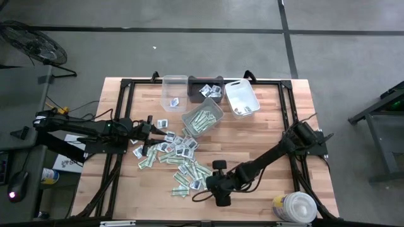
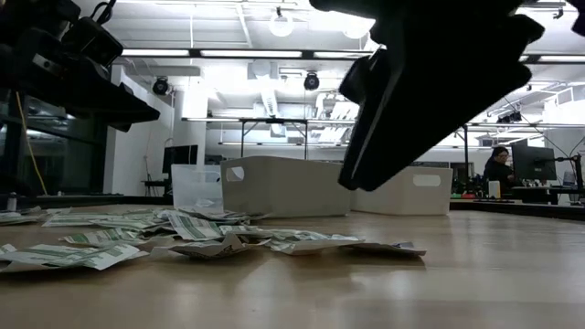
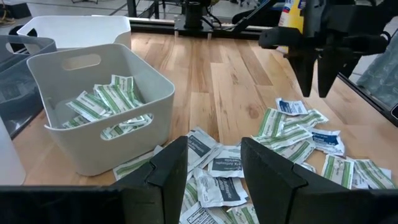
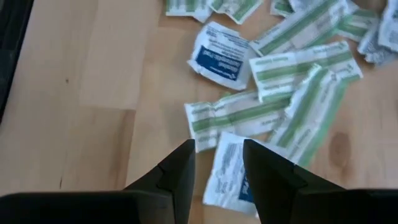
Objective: Pick & Place First Aid Supplies
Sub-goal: Put the alcohol pad into the transparent bin
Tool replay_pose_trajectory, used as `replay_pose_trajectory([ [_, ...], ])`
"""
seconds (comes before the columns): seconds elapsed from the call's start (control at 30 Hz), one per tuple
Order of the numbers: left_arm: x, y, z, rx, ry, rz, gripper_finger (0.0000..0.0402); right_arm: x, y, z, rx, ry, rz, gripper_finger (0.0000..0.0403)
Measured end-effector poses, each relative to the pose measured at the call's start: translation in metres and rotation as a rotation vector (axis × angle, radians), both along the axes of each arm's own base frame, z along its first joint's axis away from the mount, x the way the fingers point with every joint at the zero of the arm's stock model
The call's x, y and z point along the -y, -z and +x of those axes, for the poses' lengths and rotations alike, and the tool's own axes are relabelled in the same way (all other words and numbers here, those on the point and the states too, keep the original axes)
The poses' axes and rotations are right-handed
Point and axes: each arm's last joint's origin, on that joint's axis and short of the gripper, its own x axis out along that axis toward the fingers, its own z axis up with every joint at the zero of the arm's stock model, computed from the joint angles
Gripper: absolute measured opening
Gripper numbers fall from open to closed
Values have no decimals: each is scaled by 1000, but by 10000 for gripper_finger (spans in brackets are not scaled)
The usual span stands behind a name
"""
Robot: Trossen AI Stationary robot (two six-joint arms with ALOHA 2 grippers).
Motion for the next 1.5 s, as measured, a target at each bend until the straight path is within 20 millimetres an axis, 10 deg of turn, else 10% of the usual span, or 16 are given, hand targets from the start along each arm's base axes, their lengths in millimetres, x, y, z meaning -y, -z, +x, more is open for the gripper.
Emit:
replay_pose_trajectory([
  [1.23, 0, 0, 0, -1, 0, 0, 149, -7, 37, 0, -86, 47, -67, 128],
  [1.5, 0, 0, 0, 0, 1, 0, 149, -1, 51, 2, -162, 110, -28, 76],
])
